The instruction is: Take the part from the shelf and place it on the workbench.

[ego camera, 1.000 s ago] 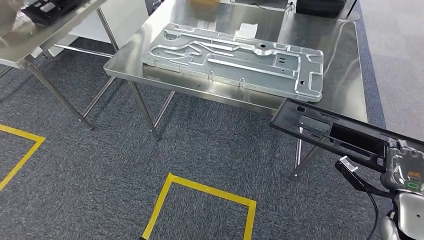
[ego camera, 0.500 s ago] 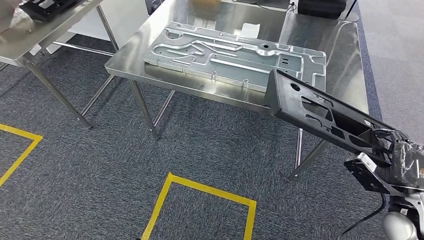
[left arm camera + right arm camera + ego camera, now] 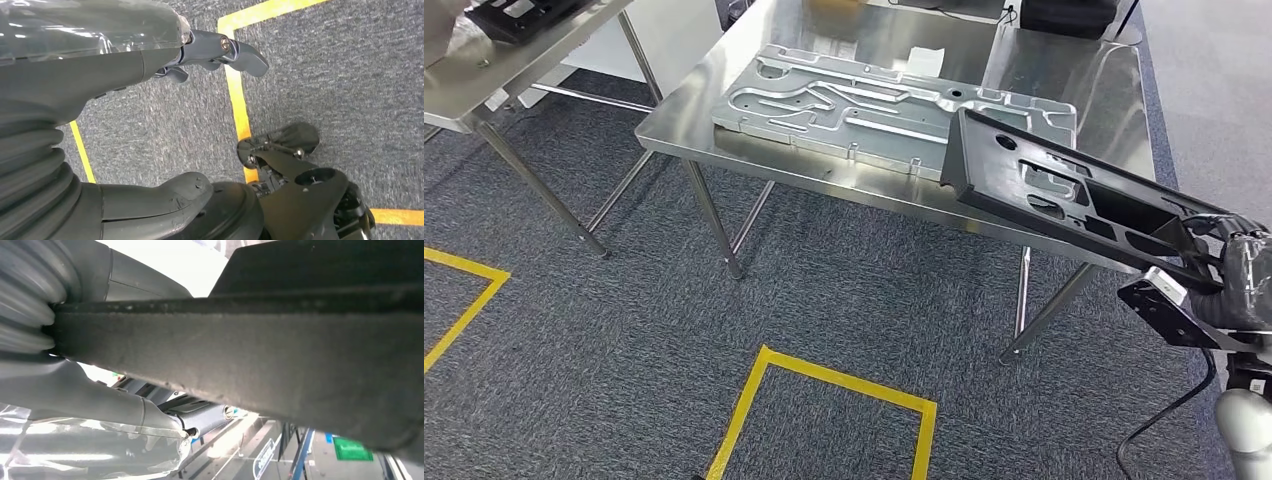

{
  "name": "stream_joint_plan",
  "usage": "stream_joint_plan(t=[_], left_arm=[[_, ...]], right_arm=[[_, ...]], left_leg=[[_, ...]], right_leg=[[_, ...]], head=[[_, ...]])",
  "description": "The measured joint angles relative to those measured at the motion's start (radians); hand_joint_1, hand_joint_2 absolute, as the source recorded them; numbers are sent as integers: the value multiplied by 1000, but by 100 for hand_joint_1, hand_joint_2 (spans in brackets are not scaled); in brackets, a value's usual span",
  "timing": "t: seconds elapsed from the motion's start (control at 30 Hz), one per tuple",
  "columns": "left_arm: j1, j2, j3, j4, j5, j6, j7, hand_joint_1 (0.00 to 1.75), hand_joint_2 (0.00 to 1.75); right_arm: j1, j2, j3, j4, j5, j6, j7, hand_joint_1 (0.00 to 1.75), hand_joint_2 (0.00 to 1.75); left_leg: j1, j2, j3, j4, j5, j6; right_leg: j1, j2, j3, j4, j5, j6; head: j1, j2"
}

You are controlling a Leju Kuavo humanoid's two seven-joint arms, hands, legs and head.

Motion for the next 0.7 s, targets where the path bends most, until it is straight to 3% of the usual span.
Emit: stream_joint_plan(t=[0.1,0.17,0.27,0.3,0.37,0.4,0.43,0.47,0.53,0.57,0.6,0.63,0.7], left_arm=[[0,0,0,0,8,-6,3,0,175],[0,1,0,0,11,-8,7,0,175],[1,-2,0,-1,11,-14,14,0,175],[1,-3,0,-1,10,-15,16,0,175],[3,-4,0,-1,10,-15,18,0,175],[4,-4,0,-1,10,-15,19,0,175],[5,-4,0,-1,10,-15,20,0,175],[7,-4,0,-1,11,-15,20,0,175],[8,-4,0,-1,11,-14,20,0,175],[8,-2,0,0,12,-14,20,0,175],[7,-1,0,1,12,-13,20,0,175],[6,0,0,2,13,-13,20,0,175],[4,0,-1,2,13,-12,19,0,175]], right_arm=[[4,-4,9,16,6,-2,5,175,175],[10,-6,13,23,10,-4,6,175,175],[29,-14,17,23,12,-12,6,175,175],[37,-16,17,24,12,-18,6,175,175],[55,-17,17,27,13,-30,5,175,175],[67,-17,17,29,14,-33,4,175,175],[79,-16,17,32,15,-34,4,175,175],[89,-16,17,35,17,-35,4,175,175],[103,-14,17,37,19,-38,3,175,175],[107,-12,17,39,20,-41,2,175,175],[111,-9,18,41,20,-44,2,175,175],[115,-6,18,43,21,-47,2,175,175],[126,-2,18,45,21,-49,2,175,175]], left_leg=[[-1,0,0,2,-2,1],[-3,1,0,-1,-10,11],[8,1,35,-43,-13,27],[14,2,51,-56,-12,30],[18,4,72,-64,-19,29],[20,5,81,-63,-26,24],[23,6,91,-62,-35,19],[26,6,104,-61,-46,13],[36,7,133,-55,-74,-4],[38,8,143,-50,-89,-14],[38,8,149,-47,-100,-24],[36,9,153,-47,-109,-32],[35,12,167,-55,-123,-44]], right_leg=[[-2,0,0,-2,0,1],[-4,1,2,-10,-2,8],[0,-1,9,-3,-10,21],[-1,-3,-6,32,-23,25],[-10,-5,-81,155,-68,34],[-16,-5,-122,212,-80,40],[-23,-7,-150,242,-74,46],[-30,-9,-159,232,-45,53],[-41,-19,-123,118,48,68],[-41,-24,-100,59,78,73],[-40,-27,-83,21,90,69],[-36,-28,-77,8,83,60],[-32,-23,-72,12,61,31]], head=[[0,0],[-1,0],[0,0],[1,0],[4,0],[4,0],[4,0],[3,0],[4,0],[7,0],[10,0],[11,0],[8,0]])
